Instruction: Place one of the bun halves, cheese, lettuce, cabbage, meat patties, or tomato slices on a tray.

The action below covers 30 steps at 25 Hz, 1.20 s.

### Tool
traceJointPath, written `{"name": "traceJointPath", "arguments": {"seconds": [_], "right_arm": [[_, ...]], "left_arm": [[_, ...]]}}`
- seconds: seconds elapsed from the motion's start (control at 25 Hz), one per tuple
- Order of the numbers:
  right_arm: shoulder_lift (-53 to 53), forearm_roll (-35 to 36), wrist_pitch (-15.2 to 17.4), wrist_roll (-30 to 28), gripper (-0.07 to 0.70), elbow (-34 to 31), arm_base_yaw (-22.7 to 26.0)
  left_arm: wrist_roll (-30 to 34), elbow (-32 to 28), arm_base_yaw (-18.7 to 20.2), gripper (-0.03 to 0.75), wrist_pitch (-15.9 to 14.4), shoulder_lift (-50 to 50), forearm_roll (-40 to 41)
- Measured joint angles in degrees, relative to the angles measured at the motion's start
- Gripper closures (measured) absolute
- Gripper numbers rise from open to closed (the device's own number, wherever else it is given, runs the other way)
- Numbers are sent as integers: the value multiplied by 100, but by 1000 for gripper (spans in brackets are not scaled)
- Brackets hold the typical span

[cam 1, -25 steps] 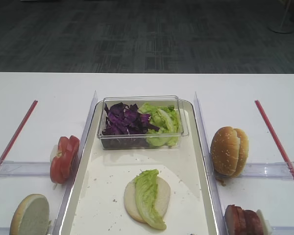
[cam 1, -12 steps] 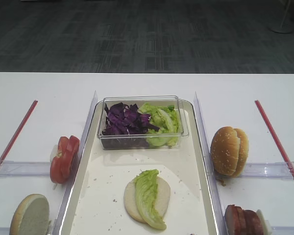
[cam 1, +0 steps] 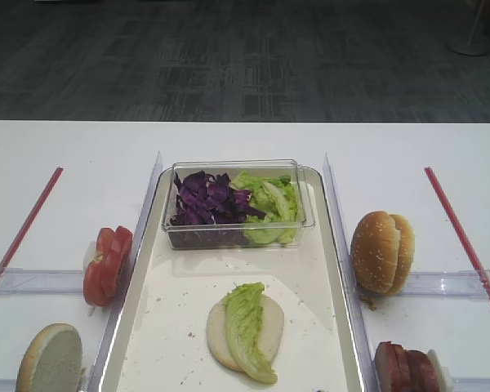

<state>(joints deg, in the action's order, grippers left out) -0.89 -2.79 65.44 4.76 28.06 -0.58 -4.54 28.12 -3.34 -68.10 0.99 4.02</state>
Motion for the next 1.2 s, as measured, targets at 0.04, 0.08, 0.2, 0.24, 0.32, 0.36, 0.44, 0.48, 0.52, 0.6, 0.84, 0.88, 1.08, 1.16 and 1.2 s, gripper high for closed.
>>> {"name": "traceJointPath", "arguments": {"seconds": [0.04,0.08,0.2,0.24,0.32,0.36,0.44,0.48,0.52,0.6,0.84,0.88,1.08,1.16,1.2], "right_arm": [[0,0,0,0,258,0,0],[0,0,0,0,258,0,0],[0,0,0,0,258,0,0],[0,0,0,0,258,0,0],[0,0,0,0,258,0,0],[0,0,0,0,258,0,0],[0,0,0,0,258,0,0],[0,0,0,0,258,0,0],[0,0,0,0,258,0,0],[0,0,0,0,258,0,0],[0,0,0,0,258,0,0],[0,0,0,0,259,0,0],[0,0,0,0,259,0,0],[0,0,0,0,259,0,0],[0,0,0,0,259,0,0]], "left_arm": [[0,0,0,413,0,0,0],[0,0,0,413,0,0,0],[0,0,0,413,0,0,0],[0,0,0,413,0,0,0],[0,0,0,413,0,0,0],[0,0,0,413,0,0,0],[0,0,0,413,0,0,0],[0,0,0,413,0,0,0],[0,0,0,413,0,0,0],[0,0,0,413,0,0,0],[0,0,0,413,0,0,0],[0,0,0,413,0,0,0],[0,0,0,413,0,0,0],[0,0,0,413,0,0,0],[0,0,0,413,0,0,0]]}}
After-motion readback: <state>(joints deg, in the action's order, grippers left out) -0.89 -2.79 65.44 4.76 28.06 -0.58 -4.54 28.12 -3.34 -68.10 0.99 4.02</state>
